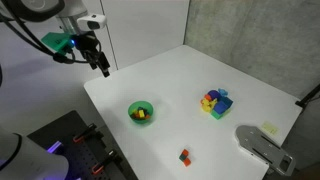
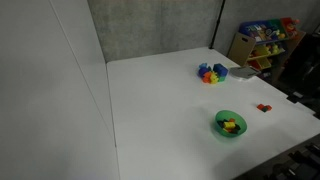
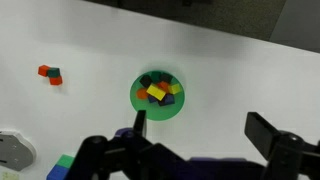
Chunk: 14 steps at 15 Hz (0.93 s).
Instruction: Put an orange block in the bowl
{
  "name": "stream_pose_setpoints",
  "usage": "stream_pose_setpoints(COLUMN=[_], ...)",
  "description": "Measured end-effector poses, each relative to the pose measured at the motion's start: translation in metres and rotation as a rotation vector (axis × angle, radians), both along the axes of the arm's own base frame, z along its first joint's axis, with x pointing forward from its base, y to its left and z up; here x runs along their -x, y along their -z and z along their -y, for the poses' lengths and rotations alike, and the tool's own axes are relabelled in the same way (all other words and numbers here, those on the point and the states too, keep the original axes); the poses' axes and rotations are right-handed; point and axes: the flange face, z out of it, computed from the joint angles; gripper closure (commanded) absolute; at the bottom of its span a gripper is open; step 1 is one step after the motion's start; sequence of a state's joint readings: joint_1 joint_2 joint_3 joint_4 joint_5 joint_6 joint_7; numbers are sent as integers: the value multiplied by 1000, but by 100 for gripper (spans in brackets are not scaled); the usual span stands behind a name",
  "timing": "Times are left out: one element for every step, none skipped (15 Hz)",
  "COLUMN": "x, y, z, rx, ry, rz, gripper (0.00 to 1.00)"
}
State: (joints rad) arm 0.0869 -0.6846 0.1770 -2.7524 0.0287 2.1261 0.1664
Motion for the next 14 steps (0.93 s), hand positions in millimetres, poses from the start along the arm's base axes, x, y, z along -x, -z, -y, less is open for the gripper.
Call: stream_pose_setpoints(x=[0, 0, 0, 0, 0, 0, 0, -2, -4, -8, -12, -18, -24, -31], y=[0, 0, 0, 0, 0, 0, 1, 1, 0, -1, -3, -5, -8, -10], z=[0, 0, 0, 0, 0, 0, 0, 0, -1, -2, -2, -2, -2, -1], rx=[0, 0, 0, 0, 0, 0, 0, -1, -2, -4, -7, -11, -15, -19], ry=[0, 0, 0, 0, 0, 0, 0, 0, 0, 0, 1, 4, 8, 14], rz=[0, 0, 0, 0, 0, -1, -3, -5, -8, -9, -9, -9, -10, -11], gripper=[0, 0, 0, 0, 0, 0, 0, 0, 0, 0, 0, 0, 0, 0])
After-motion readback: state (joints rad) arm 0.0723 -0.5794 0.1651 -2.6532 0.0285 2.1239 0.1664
